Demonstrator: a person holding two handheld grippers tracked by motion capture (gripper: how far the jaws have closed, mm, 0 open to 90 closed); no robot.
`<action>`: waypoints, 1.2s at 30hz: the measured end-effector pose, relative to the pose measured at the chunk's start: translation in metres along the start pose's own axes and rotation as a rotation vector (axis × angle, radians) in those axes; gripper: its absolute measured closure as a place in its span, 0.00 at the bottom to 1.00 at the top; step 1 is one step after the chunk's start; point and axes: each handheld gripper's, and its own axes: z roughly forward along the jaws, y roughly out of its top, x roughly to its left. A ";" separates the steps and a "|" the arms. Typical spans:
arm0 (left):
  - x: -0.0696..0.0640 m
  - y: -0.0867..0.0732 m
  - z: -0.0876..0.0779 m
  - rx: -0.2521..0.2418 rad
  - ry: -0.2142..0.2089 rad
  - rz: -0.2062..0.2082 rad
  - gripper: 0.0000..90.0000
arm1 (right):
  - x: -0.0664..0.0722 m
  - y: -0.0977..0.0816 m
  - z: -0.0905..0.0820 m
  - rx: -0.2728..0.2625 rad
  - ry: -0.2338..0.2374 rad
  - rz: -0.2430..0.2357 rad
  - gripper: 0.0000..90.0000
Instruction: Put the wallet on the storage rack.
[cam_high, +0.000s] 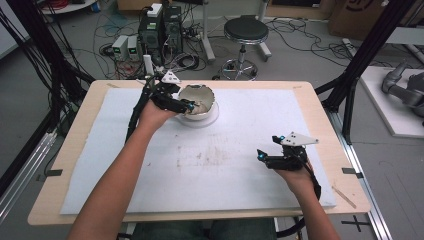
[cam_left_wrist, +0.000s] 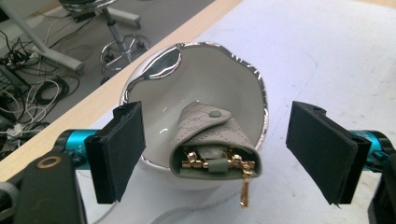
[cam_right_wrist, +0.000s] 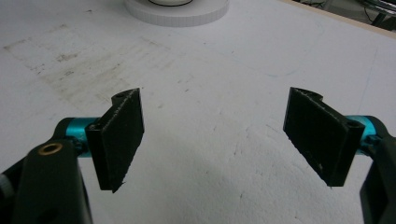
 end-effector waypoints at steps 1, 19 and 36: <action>-0.001 -0.001 -0.003 -0.011 0.000 -0.006 0.21 | 0.000 0.000 0.000 -0.001 0.001 0.000 0.23; -0.025 -0.057 -0.072 -0.113 -0.022 -0.032 0.16 | -0.001 0.000 -0.002 -0.026 0.000 0.005 0.23; -0.048 -0.119 -0.099 -0.149 -0.063 -0.099 0.16 | -0.002 0.000 0.002 -0.014 0.005 0.008 0.23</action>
